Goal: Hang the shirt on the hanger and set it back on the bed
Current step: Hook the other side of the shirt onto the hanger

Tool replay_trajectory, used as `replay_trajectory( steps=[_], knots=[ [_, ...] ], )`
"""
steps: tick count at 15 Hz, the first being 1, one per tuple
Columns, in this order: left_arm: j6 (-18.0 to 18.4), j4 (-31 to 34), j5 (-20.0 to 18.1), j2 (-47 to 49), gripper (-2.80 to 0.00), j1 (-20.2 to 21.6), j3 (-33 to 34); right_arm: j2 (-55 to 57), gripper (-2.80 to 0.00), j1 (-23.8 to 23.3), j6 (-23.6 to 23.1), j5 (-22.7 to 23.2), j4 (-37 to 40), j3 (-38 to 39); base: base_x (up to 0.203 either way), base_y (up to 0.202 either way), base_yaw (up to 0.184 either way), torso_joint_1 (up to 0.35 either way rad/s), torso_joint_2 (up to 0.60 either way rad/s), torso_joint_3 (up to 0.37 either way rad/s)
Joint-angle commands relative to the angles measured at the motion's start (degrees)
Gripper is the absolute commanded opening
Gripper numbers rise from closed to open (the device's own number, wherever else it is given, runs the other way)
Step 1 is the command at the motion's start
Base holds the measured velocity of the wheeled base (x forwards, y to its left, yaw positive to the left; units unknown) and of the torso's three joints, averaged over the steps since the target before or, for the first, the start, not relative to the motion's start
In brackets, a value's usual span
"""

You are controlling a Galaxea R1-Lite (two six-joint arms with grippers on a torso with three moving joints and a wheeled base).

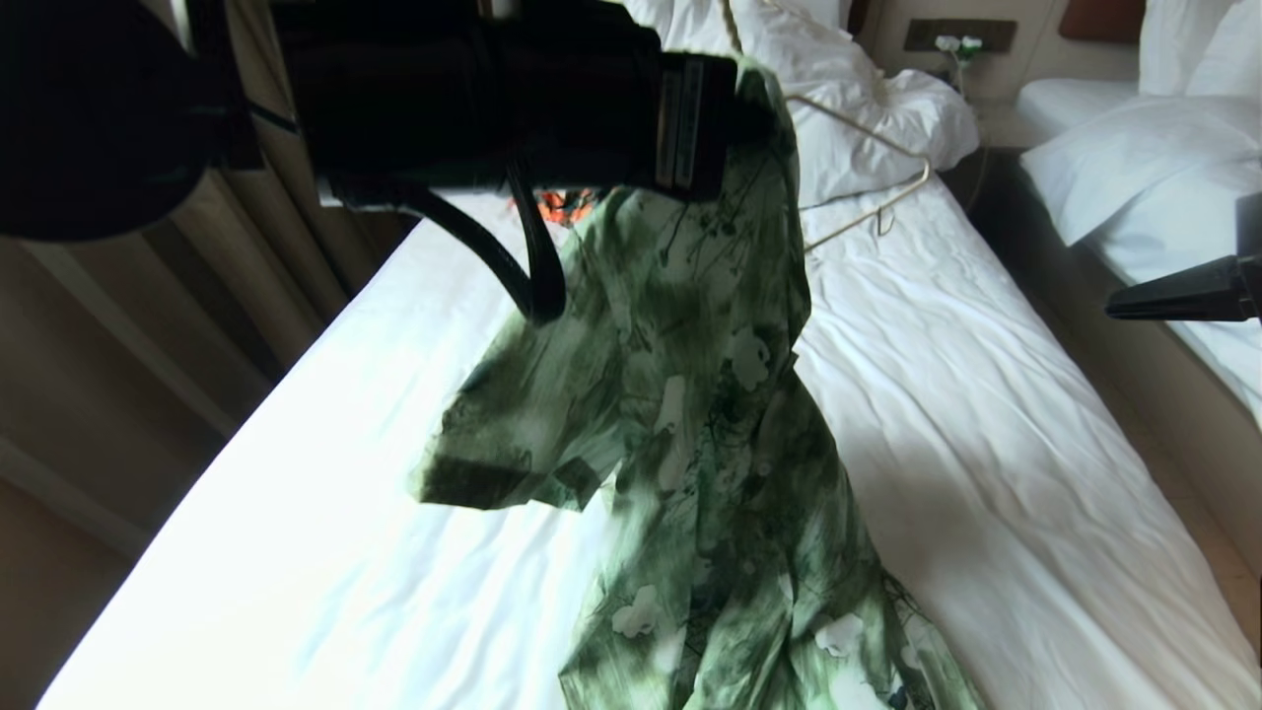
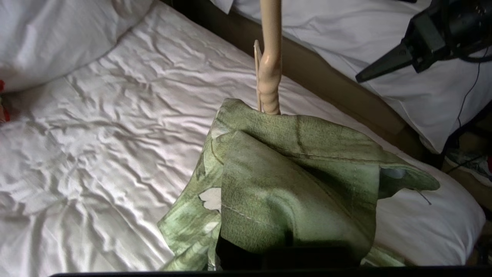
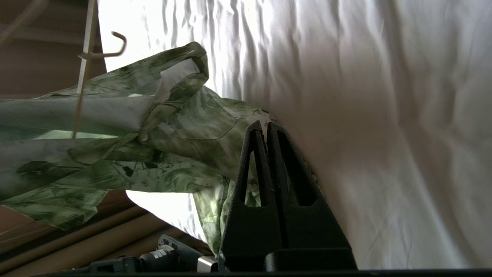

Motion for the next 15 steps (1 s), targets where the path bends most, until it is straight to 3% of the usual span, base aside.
replay_trajectory(
  steps=[1,7,10,13,15],
  knots=[
    [-0.89,-3.13,-0.06,-3.07,-2.80,0.03,11.35,2.01,-2.80,1.39,0.28,0.44,0.38,0.62,0.000,0.000,0.000,0.000,0.00,0.000],
    [-3.98,-27.88,0.12,-8.94,-2.80,1.78,43.20,6.33,-2.80,6.54,0.28,-1.06,0.52,2.07,0.000,0.000,0.000,0.000,0.00,0.000],
    [-5.30,-33.45,-0.19,-11.88,-2.80,4.17,51.37,10.36,-2.80,12.63,0.40,-7.21,0.72,2.82,0.000,0.000,0.000,0.000,0.00,0.000],
    [-5.83,-40.01,-0.10,-13.43,-2.80,5.31,57.07,14.62,-2.80,16.26,2.28,-7.94,-0.08,0.09,0.000,0.000,0.000,0.000,0.00,0.000],
    [-6.32,-40.78,-0.23,-15.81,-2.80,5.81,60.76,19.29,-2.80,17.50,3.38,-8.04,0.15,-5.34,0.000,0.000,0.000,0.000,0.00,0.000]
  ],
)
